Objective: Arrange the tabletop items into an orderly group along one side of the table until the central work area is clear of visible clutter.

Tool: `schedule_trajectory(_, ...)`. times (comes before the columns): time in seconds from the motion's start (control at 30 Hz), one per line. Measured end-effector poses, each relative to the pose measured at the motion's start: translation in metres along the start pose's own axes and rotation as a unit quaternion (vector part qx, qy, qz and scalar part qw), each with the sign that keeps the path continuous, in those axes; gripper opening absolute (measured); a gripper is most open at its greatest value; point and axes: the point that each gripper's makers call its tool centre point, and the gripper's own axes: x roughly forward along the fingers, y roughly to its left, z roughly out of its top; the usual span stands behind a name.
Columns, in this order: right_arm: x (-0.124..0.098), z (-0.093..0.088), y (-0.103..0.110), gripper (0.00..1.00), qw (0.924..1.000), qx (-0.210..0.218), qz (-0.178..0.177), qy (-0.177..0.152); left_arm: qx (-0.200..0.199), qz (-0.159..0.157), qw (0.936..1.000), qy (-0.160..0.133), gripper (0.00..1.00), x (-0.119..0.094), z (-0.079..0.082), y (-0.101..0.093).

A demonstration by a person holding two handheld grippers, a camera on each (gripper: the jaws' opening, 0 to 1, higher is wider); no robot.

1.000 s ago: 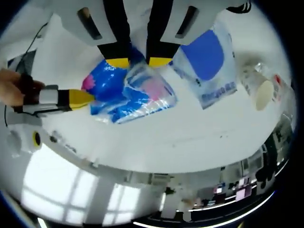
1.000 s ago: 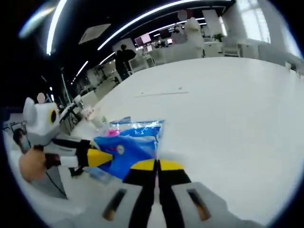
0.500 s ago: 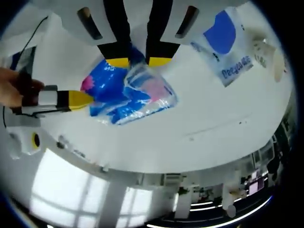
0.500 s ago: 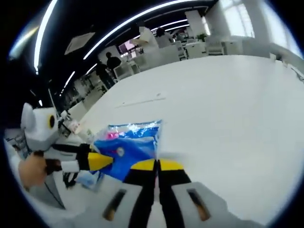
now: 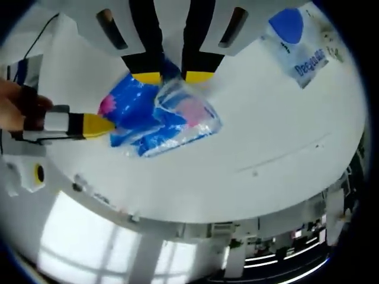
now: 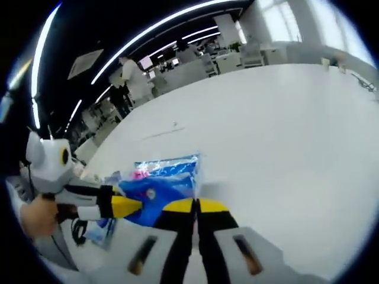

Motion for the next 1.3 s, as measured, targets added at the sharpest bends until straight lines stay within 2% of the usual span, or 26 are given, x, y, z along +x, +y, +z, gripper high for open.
schedule_trajectory(0.1,0.006,-0.003,-0.003,0.00,1.0000,-0.002,0.000,0.006,-0.017,-0.005,0.9998,0.007,0.06,0.006,-0.003,0.004)
schedule_trajectory(0.4,0.022,-0.011,-0.011,0.00,0.9996,-0.016,-0.002,0.021,0.003,-0.004,0.9996,0.026,0.07,0.021,-0.011,0.007)
schedule_trajectory(0.63,0.023,-0.017,-0.016,0.00,0.9991,-0.027,-0.004,0.033,0.019,-0.014,0.9986,0.047,0.07,0.032,-0.023,0.005)
schedule_trajectory(0.7,0.024,-0.015,-0.017,0.00,0.9981,-0.054,-0.008,0.030,0.027,-0.012,0.9986,0.044,0.07,0.032,-0.020,0.005)
schedule_trajectory(0.8,0.025,-0.014,-0.019,0.00,0.9986,-0.043,-0.010,0.028,0.030,-0.016,0.9986,0.041,0.07,0.032,-0.019,0.004)
schedule_trajectory(0.9,0.028,-0.023,-0.023,0.00,0.9962,-0.073,-0.013,0.046,0.012,-0.016,0.9990,0.039,0.07,0.033,-0.018,0.006)
schedule_trajectory(1.0,0.030,-0.030,-0.026,0.00,0.9964,-0.062,-0.016,0.056,0.009,-0.015,0.9992,0.036,0.07,0.033,-0.018,0.005)
schedule_trajectory(1.3,0.035,-0.033,-0.026,0.01,0.9965,-0.055,-0.009,0.062,-0.008,-0.006,0.9995,0.031,0.06,0.033,-0.017,0.006)
